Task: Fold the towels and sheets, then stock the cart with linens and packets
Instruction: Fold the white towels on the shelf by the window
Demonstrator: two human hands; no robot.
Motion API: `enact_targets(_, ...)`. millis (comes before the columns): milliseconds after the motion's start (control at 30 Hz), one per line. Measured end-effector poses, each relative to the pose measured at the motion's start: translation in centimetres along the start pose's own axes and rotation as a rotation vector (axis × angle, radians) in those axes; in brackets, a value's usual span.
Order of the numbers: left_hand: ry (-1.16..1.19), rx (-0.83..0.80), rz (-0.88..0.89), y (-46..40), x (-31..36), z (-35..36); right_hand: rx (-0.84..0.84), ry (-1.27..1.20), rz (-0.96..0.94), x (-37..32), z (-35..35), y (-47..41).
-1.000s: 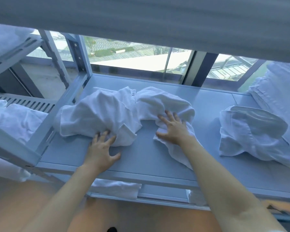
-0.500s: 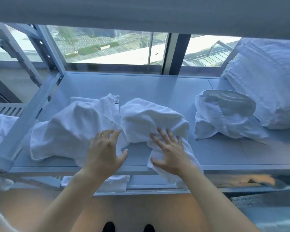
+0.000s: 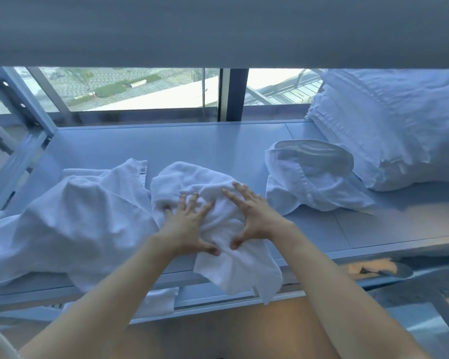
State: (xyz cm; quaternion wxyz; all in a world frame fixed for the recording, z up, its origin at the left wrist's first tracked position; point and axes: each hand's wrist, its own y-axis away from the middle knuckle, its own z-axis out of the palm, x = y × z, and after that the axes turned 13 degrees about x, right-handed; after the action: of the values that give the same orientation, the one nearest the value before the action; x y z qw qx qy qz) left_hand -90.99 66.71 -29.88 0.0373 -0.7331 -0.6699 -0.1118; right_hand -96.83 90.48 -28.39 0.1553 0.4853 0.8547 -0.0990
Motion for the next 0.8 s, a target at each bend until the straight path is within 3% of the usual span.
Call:
enact_targets(233, -0.086, 0.035, 0.035, 0.2, 1.3, 0.9, 0.081, -0.094, 0.004, 0.6, 1.3, 1.0)
enact_targets(400, -0.140, 0.232, 0.064, 1.1, 2.9, 1.7, 0.210, -0.182, 0.053, 0.1, 2.3, 2.9)
enact_targets(567, -0.091, 0.327, 0.141, 0.9, 3.6, 1.0, 0.323, -0.161, 0.085, -1.2, 1.9, 4.6)
enact_targets(800, 0.106, 0.541, 0.230, 1.4, 2.9, -5.4, 0.544, -0.064, 0.060, -5.4, -3.0, 4.1)
